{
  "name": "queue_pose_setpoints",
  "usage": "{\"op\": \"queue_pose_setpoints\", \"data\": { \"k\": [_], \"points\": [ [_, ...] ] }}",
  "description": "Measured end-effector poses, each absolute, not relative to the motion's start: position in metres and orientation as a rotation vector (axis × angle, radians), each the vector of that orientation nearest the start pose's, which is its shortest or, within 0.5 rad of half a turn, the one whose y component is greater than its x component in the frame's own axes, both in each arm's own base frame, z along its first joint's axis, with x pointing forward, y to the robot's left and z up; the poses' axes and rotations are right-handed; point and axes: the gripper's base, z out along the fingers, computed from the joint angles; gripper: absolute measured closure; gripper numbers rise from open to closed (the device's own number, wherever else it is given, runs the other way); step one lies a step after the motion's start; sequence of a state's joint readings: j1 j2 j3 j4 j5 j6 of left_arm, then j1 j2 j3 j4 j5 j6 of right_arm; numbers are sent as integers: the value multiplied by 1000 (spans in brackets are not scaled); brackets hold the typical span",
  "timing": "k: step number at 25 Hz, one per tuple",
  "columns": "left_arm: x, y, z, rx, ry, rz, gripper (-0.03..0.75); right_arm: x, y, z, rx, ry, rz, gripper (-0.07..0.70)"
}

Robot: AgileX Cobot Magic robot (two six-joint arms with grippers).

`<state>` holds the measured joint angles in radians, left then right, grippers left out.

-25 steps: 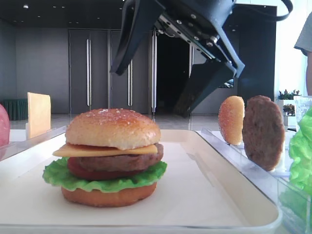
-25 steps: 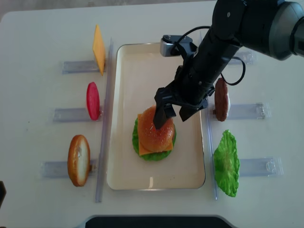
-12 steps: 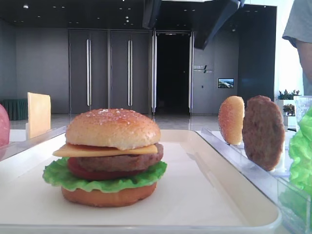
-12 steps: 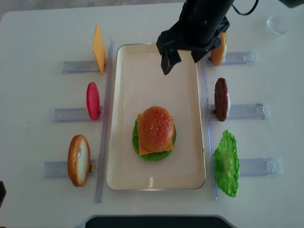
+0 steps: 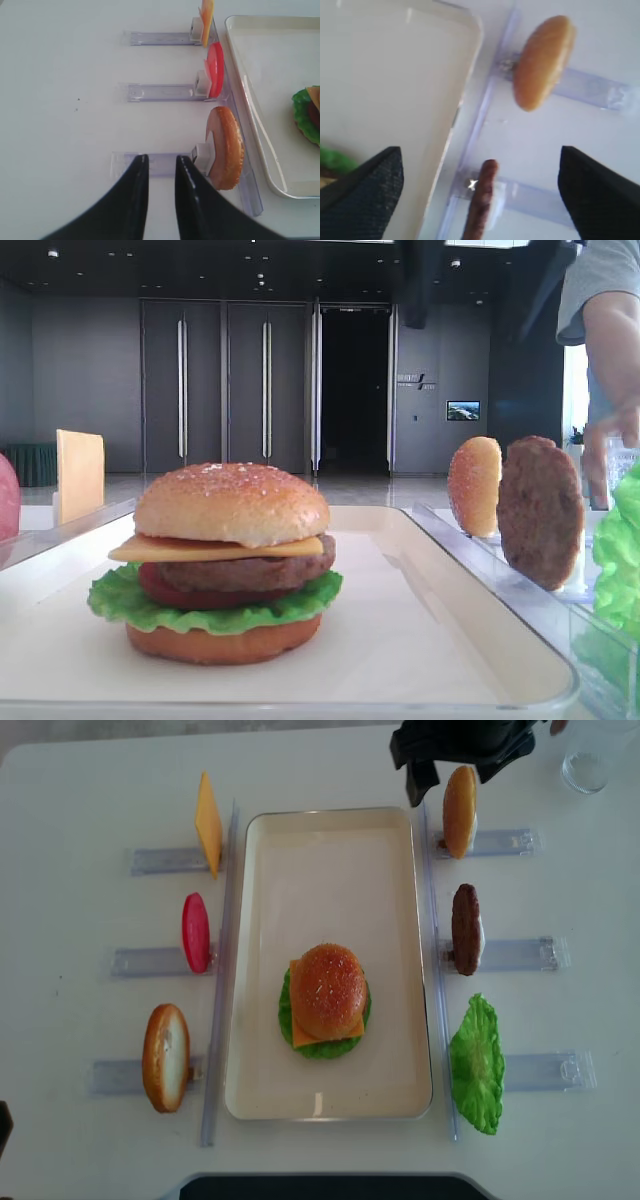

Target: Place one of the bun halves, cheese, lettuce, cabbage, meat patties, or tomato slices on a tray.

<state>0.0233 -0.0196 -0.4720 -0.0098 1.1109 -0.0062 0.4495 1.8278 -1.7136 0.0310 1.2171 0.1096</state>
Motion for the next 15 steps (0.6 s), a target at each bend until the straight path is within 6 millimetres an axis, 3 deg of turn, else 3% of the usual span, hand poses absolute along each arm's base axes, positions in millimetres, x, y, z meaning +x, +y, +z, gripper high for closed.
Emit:
{"op": "queue_pose_setpoints", "data": {
  "k": [9,15],
  "points": [
    [-7,-1,265,-30,2103,-2,575,382,77,315,-141,2808,8,38],
    [-7,-1,265,-30,2103,-2,575,388,30,315,35,2811,-28,39]
  ]
}}
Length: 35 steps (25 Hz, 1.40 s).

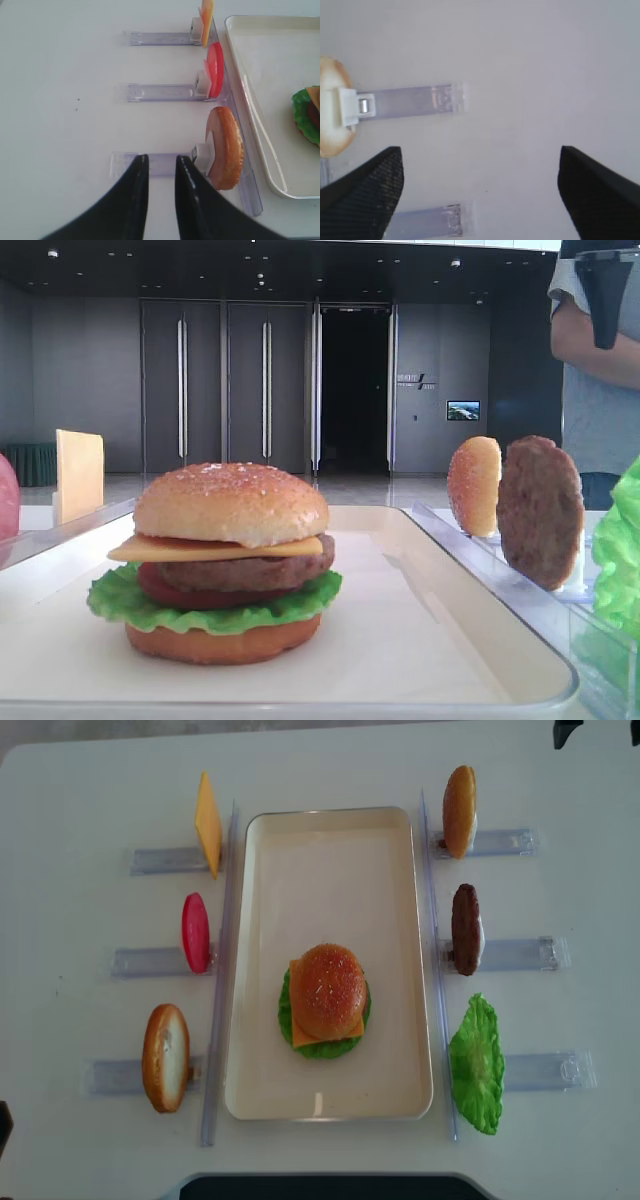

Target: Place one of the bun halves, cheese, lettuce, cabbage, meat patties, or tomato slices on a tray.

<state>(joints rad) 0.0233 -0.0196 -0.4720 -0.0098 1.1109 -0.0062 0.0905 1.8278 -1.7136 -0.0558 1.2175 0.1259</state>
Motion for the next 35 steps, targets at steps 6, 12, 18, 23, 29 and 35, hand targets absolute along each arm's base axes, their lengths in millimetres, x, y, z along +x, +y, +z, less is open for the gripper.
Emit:
{"op": "queue_pose_setpoints", "data": {
  "k": [6,12,18,23,29,35],
  "points": [
    [-7,-1,265,-30,2103,-2,575,389,16,317,64,2799,-124,39],
    [-7,-1,265,-30,2103,-2,575,370,15,351,76,2710,-111,39],
    [-7,-1,265,-30,2103,-2,575,317,13,419,89,2519,-48,39],
    [-7,-1,265,-30,2103,-2,575,258,16,460,65,2379,-18,39],
    [-7,-1,265,-30,2103,-2,575,186,11,485,57,2246,4,39],
    [-7,-1,265,-30,2103,-2,575,114,3,480,51,2156,7,39]
  ]
}}
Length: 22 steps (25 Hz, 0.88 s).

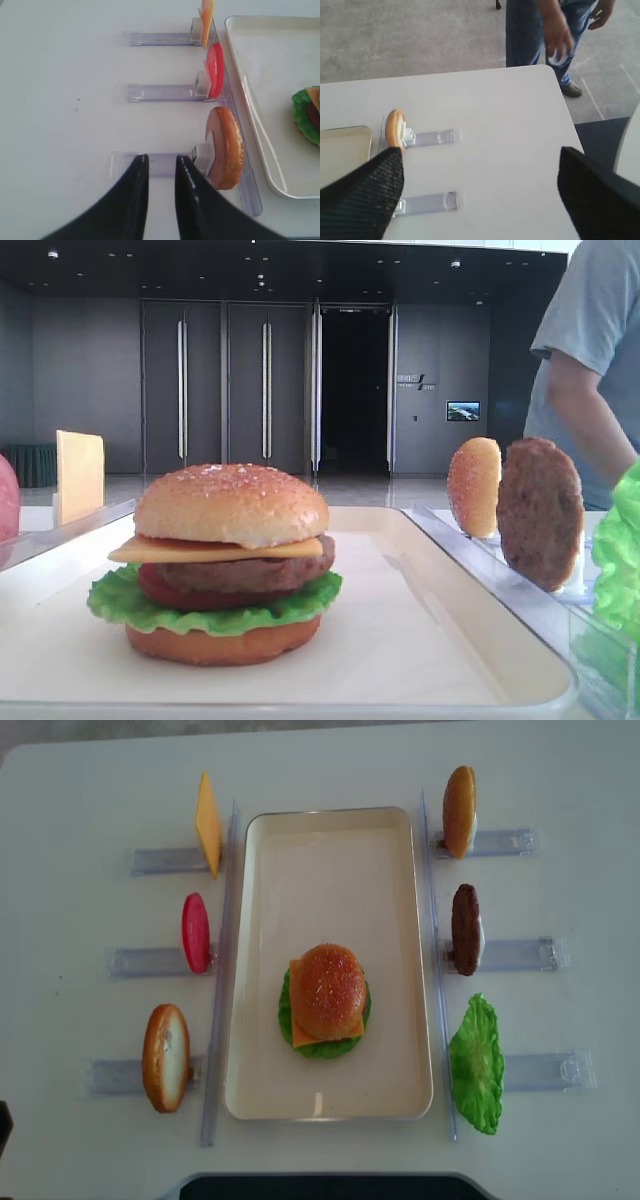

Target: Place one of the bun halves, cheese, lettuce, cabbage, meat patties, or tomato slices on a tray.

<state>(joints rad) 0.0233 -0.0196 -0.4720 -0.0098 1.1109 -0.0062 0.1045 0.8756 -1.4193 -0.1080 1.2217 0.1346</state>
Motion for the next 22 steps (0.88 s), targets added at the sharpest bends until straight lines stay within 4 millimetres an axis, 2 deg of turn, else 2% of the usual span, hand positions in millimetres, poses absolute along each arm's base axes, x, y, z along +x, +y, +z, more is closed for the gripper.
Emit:
{"op": "queue_pose_setpoints", "data": {
  "k": [11,16,22],
  "points": [
    [-7,-1,265,-30,2103,-2,575,18,-10,417,57,2075,-22,39],
    [-7,-1,265,-30,2103,-2,575,-14,-13,385,58,2021,-16,39],
    [-7,-1,265,-30,2103,-2,575,-55,-18,356,65,1888,0,39]
  ]
}}
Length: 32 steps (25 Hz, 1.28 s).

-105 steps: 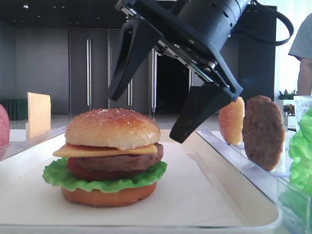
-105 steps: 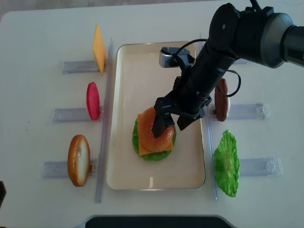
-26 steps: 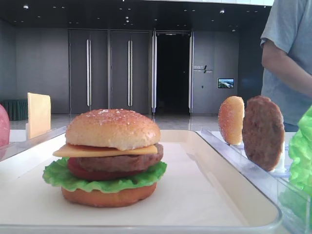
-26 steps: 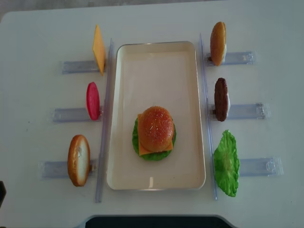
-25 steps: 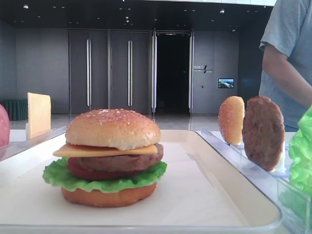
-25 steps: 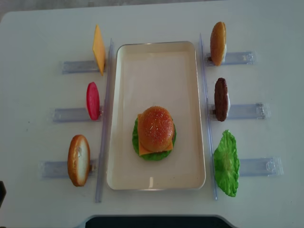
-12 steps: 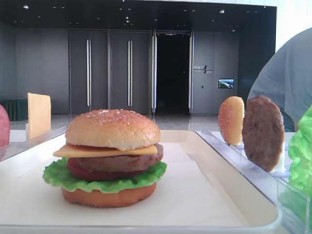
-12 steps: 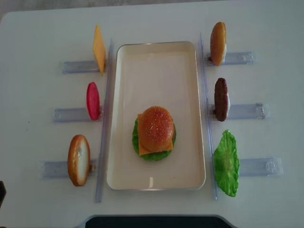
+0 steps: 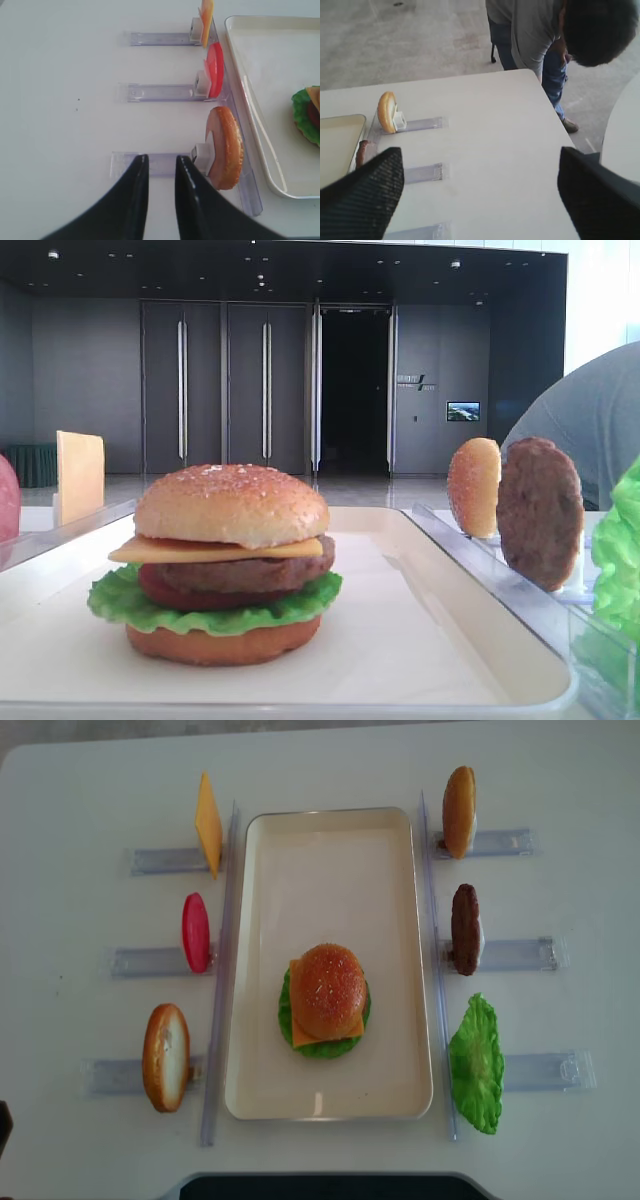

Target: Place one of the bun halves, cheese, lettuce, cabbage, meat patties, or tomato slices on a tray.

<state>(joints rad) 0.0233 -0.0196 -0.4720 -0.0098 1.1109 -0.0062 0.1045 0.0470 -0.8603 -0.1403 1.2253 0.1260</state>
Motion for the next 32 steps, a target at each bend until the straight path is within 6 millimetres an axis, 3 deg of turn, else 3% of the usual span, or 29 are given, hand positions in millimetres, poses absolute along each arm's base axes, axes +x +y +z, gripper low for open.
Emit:
{"op": "queue_pose_setpoints", "data": {
  "k": [3,9,17,32],
  "points": [
    [-7,-1,265,-30,2103,-2,575,-62,-19,347,67,1862,3,39],
    [-7,-1,265,-30,2103,-2,575,-51,-15,333,55,1923,23,39],
    [-7,-1,265,-30,2103,-2,575,-13,-6,275,-1,2116,47,39],
    [-7,-1,265,-30,2103,-2,575,-10,-1,273,-96,2103,71,61]
  ]
}}
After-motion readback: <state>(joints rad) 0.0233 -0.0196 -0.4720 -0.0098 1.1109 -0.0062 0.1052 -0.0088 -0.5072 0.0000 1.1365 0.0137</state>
